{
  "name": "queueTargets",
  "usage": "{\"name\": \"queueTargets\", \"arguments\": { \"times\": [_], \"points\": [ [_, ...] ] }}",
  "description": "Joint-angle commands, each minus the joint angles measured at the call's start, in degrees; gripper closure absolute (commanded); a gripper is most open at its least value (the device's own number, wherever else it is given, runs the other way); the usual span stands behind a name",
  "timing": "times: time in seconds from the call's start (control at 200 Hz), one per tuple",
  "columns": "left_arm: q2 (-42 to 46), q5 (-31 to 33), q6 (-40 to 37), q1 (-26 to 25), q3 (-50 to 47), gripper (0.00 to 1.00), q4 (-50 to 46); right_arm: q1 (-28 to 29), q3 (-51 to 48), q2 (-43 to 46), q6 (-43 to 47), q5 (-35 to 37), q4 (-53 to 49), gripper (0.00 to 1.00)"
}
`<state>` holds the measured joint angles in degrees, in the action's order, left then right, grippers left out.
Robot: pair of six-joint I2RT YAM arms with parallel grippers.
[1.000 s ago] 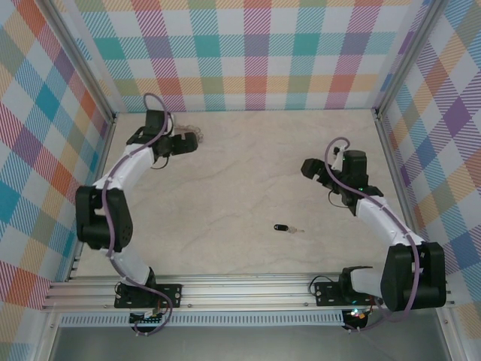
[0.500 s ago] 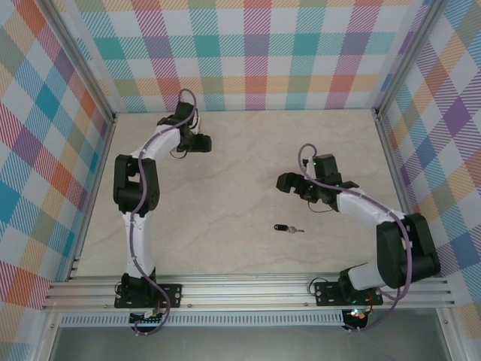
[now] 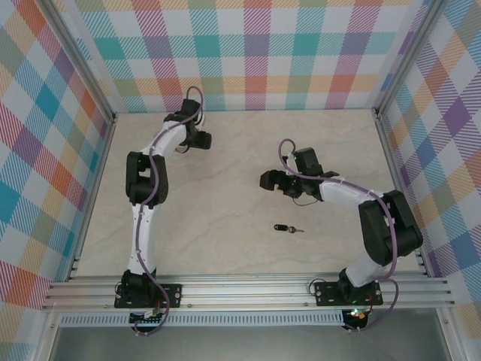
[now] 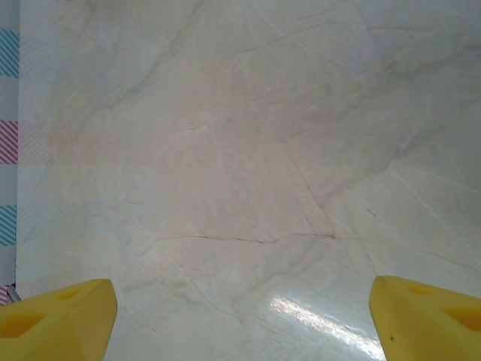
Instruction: Put the keys on the keyring
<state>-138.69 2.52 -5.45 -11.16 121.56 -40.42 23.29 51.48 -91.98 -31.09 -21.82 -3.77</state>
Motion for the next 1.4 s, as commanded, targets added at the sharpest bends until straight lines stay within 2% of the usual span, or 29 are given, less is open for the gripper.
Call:
{"name": "queueTargets", "arguments": {
  "times": [0.0, 0.315, 0.595, 0.865, 1.27, 1.4],
  "points": [
    [-1.7, 1.1, -0.9, 0.1, 3.4, 0.29, -1.7, 0.3, 2.0, 0.0, 0.9, -1.1, -0.2, 0.13],
    [-5.4, 1.9, -2.1, 0.1, 8.5, 0.29, -3.0, 0.3, 2.0, 0.0, 1.4, -0.6, -0.7, 0.13],
    [-7.4, 1.4, -3.1, 0.2, 11.0, 0.33, -3.6, 0.3, 2.0, 0.3, 1.6, -0.4, -1.3, 0.13],
    [-8.1, 1.2, -3.9, 0.3, 11.4, 0.49, -4.2, 0.3, 2.0, 0.3, 1.5, -0.4, -1.3, 0.14],
    [-7.8, 1.3, -4.0, 0.3, 11.4, 0.59, -4.8, 0.3, 1.6, 0.6, 1.2, -0.6, -1.1, 0.15],
    [-7.6, 0.6, -4.0, 0.3, 11.4, 0.67, -5.0, 0.4, 1.4, 0.7, 1.1, -0.6, -1.0, 0.15]
  ]
}}
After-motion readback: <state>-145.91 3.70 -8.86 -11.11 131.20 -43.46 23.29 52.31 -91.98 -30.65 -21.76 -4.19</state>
